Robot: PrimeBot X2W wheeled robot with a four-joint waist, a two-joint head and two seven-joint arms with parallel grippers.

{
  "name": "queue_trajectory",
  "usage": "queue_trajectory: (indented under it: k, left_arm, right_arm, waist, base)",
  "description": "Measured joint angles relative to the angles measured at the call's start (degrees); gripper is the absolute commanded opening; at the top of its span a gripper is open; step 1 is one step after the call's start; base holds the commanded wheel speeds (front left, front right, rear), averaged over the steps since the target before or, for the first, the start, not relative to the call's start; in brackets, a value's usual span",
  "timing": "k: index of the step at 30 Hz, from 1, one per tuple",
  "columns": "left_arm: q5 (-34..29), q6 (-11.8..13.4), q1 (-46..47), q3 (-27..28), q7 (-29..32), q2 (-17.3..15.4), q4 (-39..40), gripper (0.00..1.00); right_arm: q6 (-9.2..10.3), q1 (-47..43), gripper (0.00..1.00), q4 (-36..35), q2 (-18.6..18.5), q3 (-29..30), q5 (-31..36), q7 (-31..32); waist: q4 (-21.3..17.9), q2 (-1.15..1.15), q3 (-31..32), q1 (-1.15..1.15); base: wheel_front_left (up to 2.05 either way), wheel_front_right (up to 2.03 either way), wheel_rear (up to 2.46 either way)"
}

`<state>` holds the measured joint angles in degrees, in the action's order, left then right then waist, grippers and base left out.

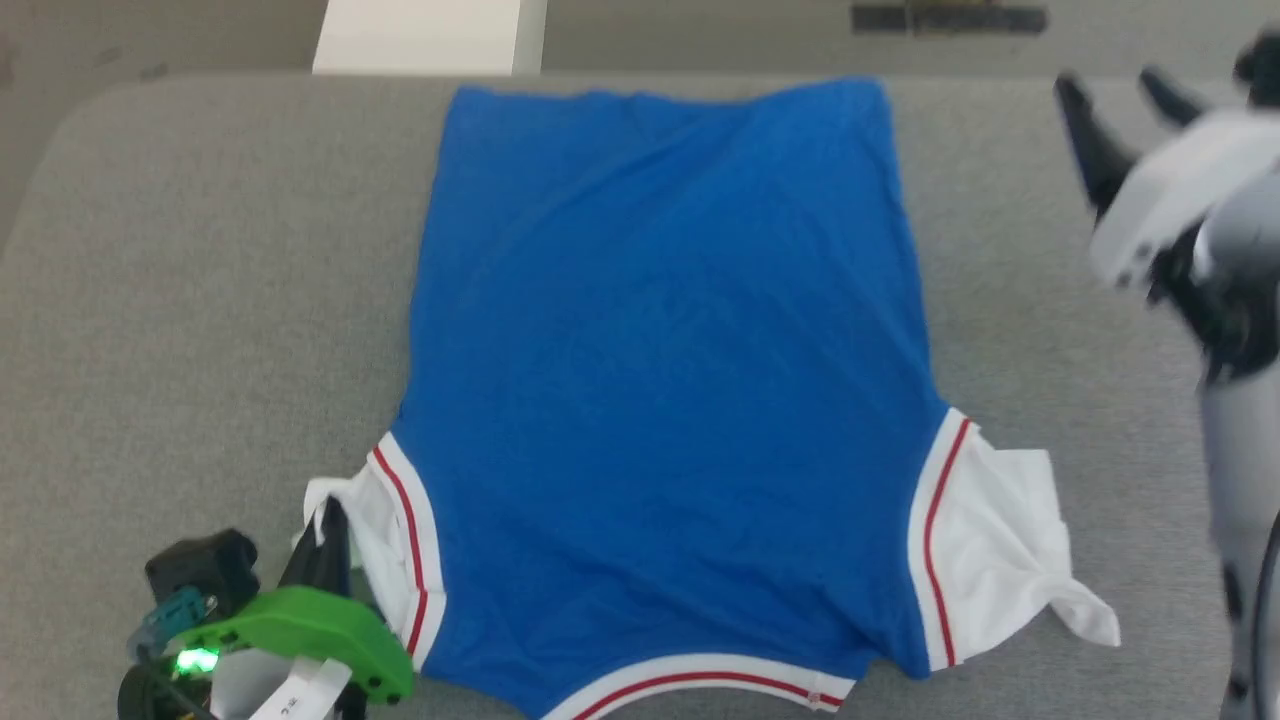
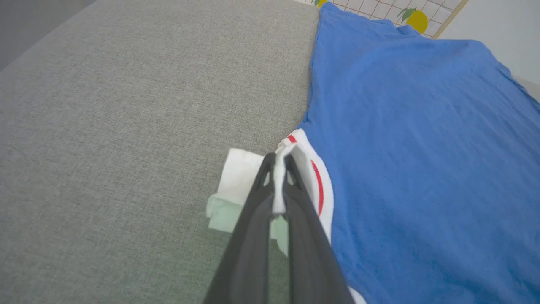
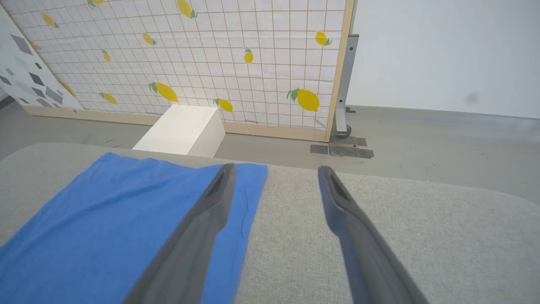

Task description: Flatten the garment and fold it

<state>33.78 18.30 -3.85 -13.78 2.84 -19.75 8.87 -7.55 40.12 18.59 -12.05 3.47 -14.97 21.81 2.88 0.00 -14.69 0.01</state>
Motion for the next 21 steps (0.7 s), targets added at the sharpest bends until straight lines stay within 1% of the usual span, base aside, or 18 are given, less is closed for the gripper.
queue_trajectory:
  k: [7, 12, 16, 21]
  left_arm:
    - [-0.7, 0.0, 3.0, -1.6, -1.8, 1.5, 3.6, 0.0]
    - [-1.5, -0.1, 3.6, -2.0, -3.0, 2.1, 6.3, 0.0]
    - [-2.6, 0.2, 3.6, -2.3, -3.9, 2.6, 8.8, 0.0]
    - [-3.1, 0.4, 3.6, -2.7, -4.5, 2.7, 12.2, 0.0]
  right_arm:
    - [0.0, 15.7, 1.0, 10.1, -2.7, -2.4, 5.2, 8.3]
    - [0.0, 23.6, 1.0, 15.6, -4.0, -4.6, 9.2, 14.9]
    - [0.0, 28.4, 1.0, 17.6, -4.7, -7.3, 11.1, 19.1]
    - [-0.01, 32.5, 1.0, 19.4, -6.5, -10.5, 12.4, 24.8]
  waist:
    - [2.4, 0.0, -7.0, 0.01]
    - [4.6, 0.0, -11.9, 0.01]
    - [6.3, 0.0, -15.2, 0.01]
    - [8.9, 0.0, -19.1, 0.01]
  base:
    - [0.0, 0.0, 0.0]
    - [0.0, 0.0, 0.0]
    - [0.0, 0.0, 0.0]
    - [0.0, 0.0, 0.0]
